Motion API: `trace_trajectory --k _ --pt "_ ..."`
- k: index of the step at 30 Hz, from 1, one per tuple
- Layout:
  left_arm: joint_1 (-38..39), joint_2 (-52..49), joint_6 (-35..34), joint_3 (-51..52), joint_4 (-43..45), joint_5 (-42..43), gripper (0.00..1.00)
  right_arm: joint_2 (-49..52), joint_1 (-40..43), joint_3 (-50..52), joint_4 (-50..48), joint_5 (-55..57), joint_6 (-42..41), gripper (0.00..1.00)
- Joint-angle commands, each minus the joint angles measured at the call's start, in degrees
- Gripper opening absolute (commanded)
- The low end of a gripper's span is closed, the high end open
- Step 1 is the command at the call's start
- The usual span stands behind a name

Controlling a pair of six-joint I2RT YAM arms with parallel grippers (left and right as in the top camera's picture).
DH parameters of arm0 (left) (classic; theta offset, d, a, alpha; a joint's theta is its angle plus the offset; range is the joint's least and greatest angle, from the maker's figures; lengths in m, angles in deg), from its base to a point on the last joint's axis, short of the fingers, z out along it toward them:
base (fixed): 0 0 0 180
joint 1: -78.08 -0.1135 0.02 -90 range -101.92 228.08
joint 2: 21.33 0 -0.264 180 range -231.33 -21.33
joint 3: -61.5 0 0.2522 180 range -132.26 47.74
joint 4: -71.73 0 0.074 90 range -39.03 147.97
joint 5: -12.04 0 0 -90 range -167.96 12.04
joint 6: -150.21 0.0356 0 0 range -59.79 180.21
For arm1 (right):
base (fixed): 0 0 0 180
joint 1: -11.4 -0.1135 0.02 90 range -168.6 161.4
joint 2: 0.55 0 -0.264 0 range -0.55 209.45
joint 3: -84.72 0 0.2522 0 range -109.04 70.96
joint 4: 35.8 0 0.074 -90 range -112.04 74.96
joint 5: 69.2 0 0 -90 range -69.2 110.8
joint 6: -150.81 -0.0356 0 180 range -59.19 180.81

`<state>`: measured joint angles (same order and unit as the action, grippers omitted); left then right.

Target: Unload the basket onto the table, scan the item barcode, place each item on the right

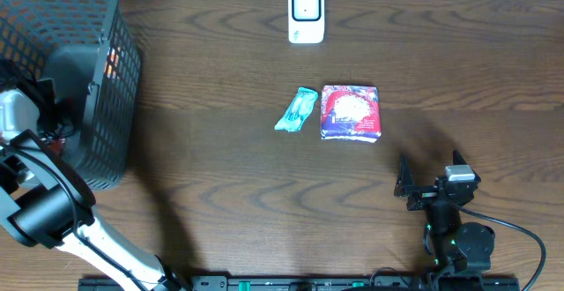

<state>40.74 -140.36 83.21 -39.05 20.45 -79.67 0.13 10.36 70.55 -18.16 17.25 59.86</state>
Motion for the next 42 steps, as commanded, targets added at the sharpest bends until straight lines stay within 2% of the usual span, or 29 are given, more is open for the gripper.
trace_trajectory --k 1,7,13,19,21,23,26,28,30,32,37,42 --pt "-0.20 -0.26 -2.23 1.73 -0.63 -0.39 0.07 -0.31 -0.46 0.09 0.24 0.22 0.61 0.99" --pt "1.84 5.68 -11.98 -1.27 -0.52 -0.15 0.07 -0.31 -0.46 0.09 0.24 0.22 0.59 0.99" --pt "6.25 18.23 -30.42 -2.40 4.46 1.64 0.07 -0.31 -0.46 0.09 0.24 0.22 0.59 0.99" --pt "10.97 32.17 -32.06 -2.40 12.94 15.67 0.08 -0.31 -0.46 0.09 0.24 0.22 0.59 0.99" --pt "12.44 36.30 -34.60 -2.40 15.58 18.60 0.08 -0.31 -0.46 0.09 0.24 0.22 0.61 0.99" --pt "14.05 40.48 -41.35 -2.40 16.65 19.28 0.08 -0.31 -0.46 0.09 0.24 0.22 0.59 0.99" --pt "16.48 44.89 -56.08 -2.38 14.93 19.28 0.07 -0.31 -0.46 0.09 0.24 0.22 0.61 0.99" --pt "18.86 46.97 -66.25 -2.38 10.82 19.28 0.07 -0.31 -0.46 0.09 0.24 0.22 0.61 0.99" --pt "22.08 47.91 -71.73 -2.38 5.86 19.28 0.07 -0.31 -0.46 0.09 0.24 0.22 0.61 0.99" --pt "25.11 47.82 -71.71 -2.36 3.08 19.28 0.07 -0.31 -0.46 0.09 0.24 0.22 0.59 0.99" --pt "35.58 45.20 -66.01 -2.32 -3.67 19.26 0.08 -0.31 -0.46 0.09 0.24 0.22 0.61 0.99" --pt "44.89 40.63 -60.08 -2.32 -5.11 18.45 0.07 -0.31 -0.46 0.09 0.24 0.22 0.59 0.99"
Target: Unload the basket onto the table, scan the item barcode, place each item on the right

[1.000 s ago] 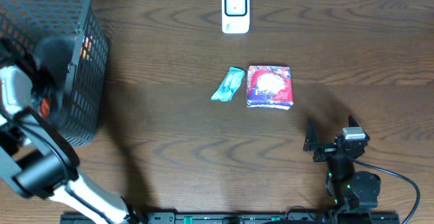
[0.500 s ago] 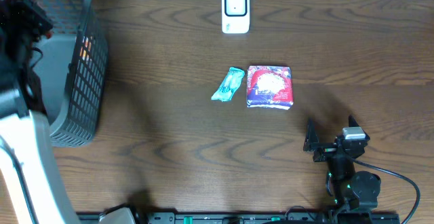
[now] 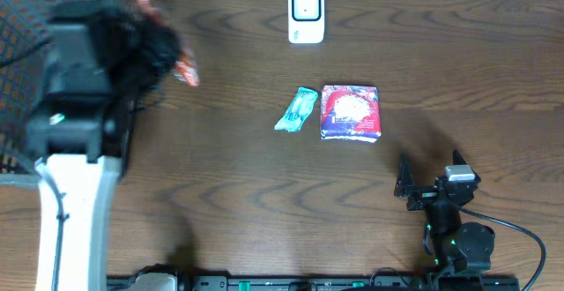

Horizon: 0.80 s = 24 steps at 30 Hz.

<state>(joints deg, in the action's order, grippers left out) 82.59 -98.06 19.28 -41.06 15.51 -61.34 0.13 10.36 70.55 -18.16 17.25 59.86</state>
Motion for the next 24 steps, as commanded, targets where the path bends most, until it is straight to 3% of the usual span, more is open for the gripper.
trace_trajectory --k 1,6,13,17,24 --pt "4.72 -3.17 5.03 -0.31 -0.35 -1.03 0.08 -0.31 -0.46 0.09 0.24 0.22 0.59 0.99" --pt "10.25 -11.23 6.69 -0.31 -4.09 -6.08 0.07 -0.31 -0.46 0.09 0.24 0.22 0.59 0.99" --pt "15.26 -25.27 14.82 -0.31 -4.52 -8.72 0.08 -0.31 -0.46 0.09 0.24 0.22 0.59 0.99" --pt "16.11 -32.41 14.78 -0.31 -3.34 -15.43 0.08 -0.31 -0.46 0.09 0.24 0.22 0.59 0.99" --pt "16.15 -39.76 14.71 -0.31 -2.86 -15.56 0.15 -0.31 -0.46 0.09 0.24 0.22 0.61 0.99"
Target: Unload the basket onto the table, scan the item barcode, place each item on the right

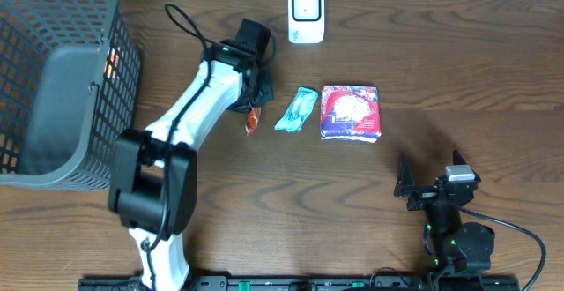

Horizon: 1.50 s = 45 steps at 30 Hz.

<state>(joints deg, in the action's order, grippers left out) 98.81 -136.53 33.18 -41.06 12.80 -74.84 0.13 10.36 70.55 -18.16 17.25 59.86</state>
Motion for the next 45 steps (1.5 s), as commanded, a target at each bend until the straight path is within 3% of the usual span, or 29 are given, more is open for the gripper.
trace_trajectory --k 1,4,10,12,15,18,20,23,28,32,36,41,45 --pt "0.00 -1.62 0.81 -0.31 -0.13 -2.05 0.16 -0.31 -0.46 0.09 0.24 0.22 0.59 0.99" --pt "0.26 -1.95 0.20 -0.31 0.39 -1.40 0.24 -0.31 -0.46 0.09 0.24 0.22 0.61 0.99" --pt "0.09 -0.02 0.90 -1.68 1.14 0.72 0.27 -0.31 -0.46 0.09 0.24 0.22 0.61 0.99" --pt "-0.28 2.08 2.97 -3.30 0.15 0.72 0.41 -0.31 -0.46 0.09 0.24 0.22 0.59 0.99" --pt "-1.44 7.19 7.50 -6.80 -0.94 0.68 0.52 -0.31 -0.46 0.09 0.24 0.22 0.61 0.99" --pt "-3.34 13.38 9.42 -10.27 -0.55 0.37 0.58 -0.31 -0.46 0.09 0.24 0.22 0.59 0.99" --pt "-5.16 17.90 9.44 -12.24 0.31 -1.01 0.71 -0.31 -0.46 0.09 0.24 0.22 0.61 0.99" --pt "-9.03 24.96 9.42 -13.11 4.46 -3.98 1.00 -0.31 -0.46 0.09 0.24 0.22 0.59 0.99" --pt "-19.28 34.49 9.42 -13.11 10.29 -9.01 0.98 -0.31 -0.46 0.09 0.24 0.22 0.59 0.99" --pt "-30.16 36.44 9.35 -13.11 11.26 -10.71 0.98 -0.31 -0.46 0.09 0.24 0.22 0.59 0.99" --pt "-41.81 33.88 2.14 -13.11 8.35 -10.58 0.98 -0.31 -0.46 0.09 0.24 0.22 0.59 0.99" --pt "-50.34 27.39 0.76 -13.07 6.73 1.55 0.98 -0.31 -0.46 0.09 0.24 0.22 0.59 0.99" --pt "-51.67 22.12 1.05 -13.07 4.96 2.91 0.98 -0.31 -0.46 0.09 0.24 0.22 0.61 0.99"
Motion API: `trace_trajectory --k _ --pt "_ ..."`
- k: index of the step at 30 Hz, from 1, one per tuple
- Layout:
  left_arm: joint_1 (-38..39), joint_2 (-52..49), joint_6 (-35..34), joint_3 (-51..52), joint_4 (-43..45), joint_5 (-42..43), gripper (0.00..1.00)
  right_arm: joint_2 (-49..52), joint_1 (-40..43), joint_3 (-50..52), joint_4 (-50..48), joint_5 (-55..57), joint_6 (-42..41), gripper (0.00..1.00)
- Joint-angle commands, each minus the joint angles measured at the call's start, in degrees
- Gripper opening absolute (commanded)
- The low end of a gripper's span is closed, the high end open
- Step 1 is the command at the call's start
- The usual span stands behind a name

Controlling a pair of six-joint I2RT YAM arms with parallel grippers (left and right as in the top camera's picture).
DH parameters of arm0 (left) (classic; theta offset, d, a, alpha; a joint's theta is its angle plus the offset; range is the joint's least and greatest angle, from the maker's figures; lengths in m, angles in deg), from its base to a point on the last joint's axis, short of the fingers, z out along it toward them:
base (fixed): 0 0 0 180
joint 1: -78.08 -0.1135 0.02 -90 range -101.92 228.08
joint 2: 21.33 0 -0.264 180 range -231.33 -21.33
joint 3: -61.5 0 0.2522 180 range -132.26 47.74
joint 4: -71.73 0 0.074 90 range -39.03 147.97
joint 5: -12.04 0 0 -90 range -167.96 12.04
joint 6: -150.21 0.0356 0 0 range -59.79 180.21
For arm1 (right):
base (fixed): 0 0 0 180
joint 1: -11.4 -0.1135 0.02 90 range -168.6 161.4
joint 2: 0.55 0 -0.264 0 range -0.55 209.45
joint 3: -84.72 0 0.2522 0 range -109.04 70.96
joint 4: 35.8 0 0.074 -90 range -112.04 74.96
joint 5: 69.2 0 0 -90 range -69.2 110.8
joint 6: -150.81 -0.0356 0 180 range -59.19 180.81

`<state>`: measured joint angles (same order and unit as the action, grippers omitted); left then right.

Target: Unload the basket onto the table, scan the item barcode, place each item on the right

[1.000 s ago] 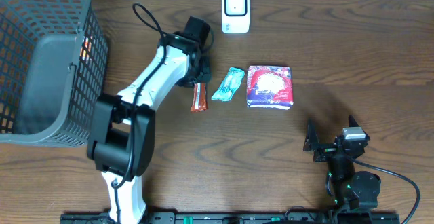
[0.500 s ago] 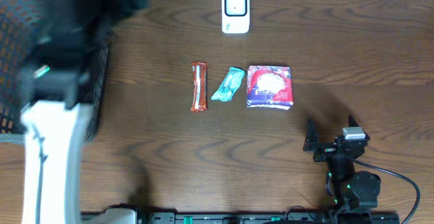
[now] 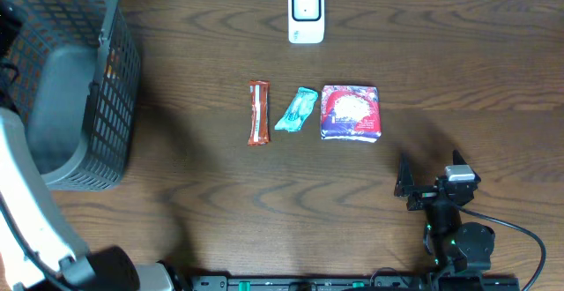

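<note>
A red-brown snack bar [image 3: 257,113] lies flat on the table with nothing holding it, its long side pointing away from me. Just right of it are a teal packet [image 3: 297,109] and a red-and-white pouch [image 3: 351,112]. The white barcode scanner [image 3: 306,13] stands at the far edge, behind them. Of my left arm [image 3: 25,203] only the white link shows along the left border; its gripper is cut off by the frame. My right gripper [image 3: 429,173] rests open near the front right, holding nothing.
A dark wire basket [image 3: 62,79] fills the far left corner, with a bit of orange showing through its mesh. The right arm's base and cable [image 3: 463,242] sit at the front edge.
The left gripper held the red-brown bar upright just left of the teal packet. Now the bar lies flat there, released, and the left arm is back at the left edge by the basket.
The left arm first reached into the basket. Then it was lifted beside the basket with a red-orange item in its gripper. Then it held the bar next to the teal packet. Now the bar lies on the table and the arm has withdrawn. The right arm never moved.
</note>
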<state>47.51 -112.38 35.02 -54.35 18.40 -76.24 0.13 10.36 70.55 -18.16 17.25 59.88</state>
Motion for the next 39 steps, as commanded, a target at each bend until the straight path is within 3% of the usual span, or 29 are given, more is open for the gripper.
trace_trajectory --k 1,4,11,16,18,28,39 --pt "-0.39 -3.43 -0.79 0.22 -1.29 4.31 0.98 -0.31 -0.46 0.09 0.24 0.22 0.59 0.99" --pt "-0.37 -6.86 0.35 0.22 -2.56 4.35 0.93 -0.31 -0.46 0.09 0.24 0.22 0.57 0.99" --pt "-0.31 -15.10 5.99 0.22 -3.52 9.81 0.93 -0.31 -0.46 0.09 0.24 0.22 0.57 0.99" --pt "-0.24 -20.50 6.12 0.28 -4.33 10.32 0.93 -0.31 -0.46 0.09 0.24 0.22 0.59 0.99" --pt "-0.24 -22.36 6.08 0.28 -4.09 10.32 0.99 -0.31 -0.46 0.09 0.24 0.22 0.57 0.99" --pt "-0.22 -30.25 5.86 0.33 -2.84 13.66 0.99 -0.31 -0.46 0.09 0.24 0.22 0.57 0.99" --pt "0.55 -33.09 5.81 0.35 0.46 17.79 0.99 -0.31 -0.46 0.09 0.24 0.22 0.57 0.99"
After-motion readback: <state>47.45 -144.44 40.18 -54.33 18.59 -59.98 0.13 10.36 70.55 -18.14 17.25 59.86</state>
